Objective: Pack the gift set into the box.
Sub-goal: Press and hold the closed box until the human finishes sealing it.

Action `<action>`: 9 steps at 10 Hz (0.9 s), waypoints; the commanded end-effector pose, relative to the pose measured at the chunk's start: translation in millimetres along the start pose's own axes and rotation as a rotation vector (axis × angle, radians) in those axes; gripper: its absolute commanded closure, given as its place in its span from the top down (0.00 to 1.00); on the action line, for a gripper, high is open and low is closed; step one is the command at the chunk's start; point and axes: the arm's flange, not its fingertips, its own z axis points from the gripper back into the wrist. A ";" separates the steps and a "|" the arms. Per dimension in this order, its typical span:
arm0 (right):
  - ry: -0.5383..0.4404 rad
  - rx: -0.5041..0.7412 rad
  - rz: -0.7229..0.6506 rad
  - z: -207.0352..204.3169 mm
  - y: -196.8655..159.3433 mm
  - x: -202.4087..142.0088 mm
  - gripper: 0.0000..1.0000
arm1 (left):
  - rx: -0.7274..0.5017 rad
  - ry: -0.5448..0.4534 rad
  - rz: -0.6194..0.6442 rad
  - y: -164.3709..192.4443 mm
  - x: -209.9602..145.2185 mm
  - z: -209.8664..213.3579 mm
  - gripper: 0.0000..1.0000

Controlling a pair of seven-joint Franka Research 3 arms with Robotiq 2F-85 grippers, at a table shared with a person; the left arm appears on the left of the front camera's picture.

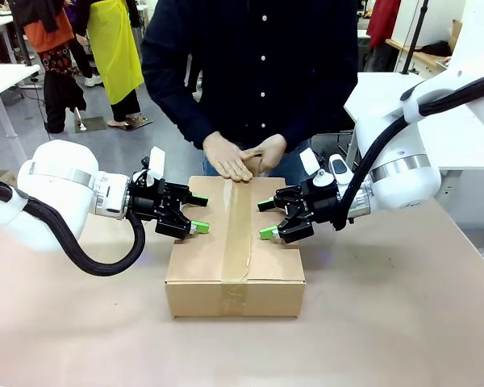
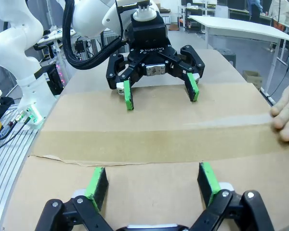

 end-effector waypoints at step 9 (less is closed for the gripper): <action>0.004 -0.001 0.006 -1.1 0.3 -1.5 1.00 | 0.012 0.003 -0.011 -1.1 -2.0 -2.2 1.00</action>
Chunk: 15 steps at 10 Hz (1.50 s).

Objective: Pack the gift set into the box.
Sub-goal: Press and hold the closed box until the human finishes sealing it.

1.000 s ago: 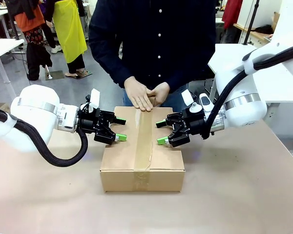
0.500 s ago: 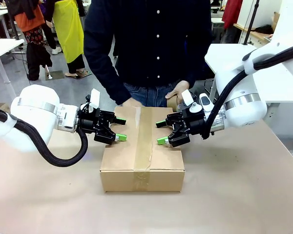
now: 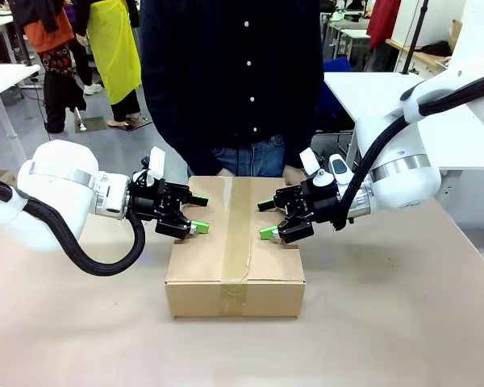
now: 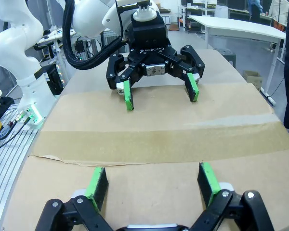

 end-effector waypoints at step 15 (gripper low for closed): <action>-0.290 -0.375 -0.358 224.9 62.0 1.8 1.00 | 0.191 -0.208 0.206 -34.0 39.8 207.5 1.00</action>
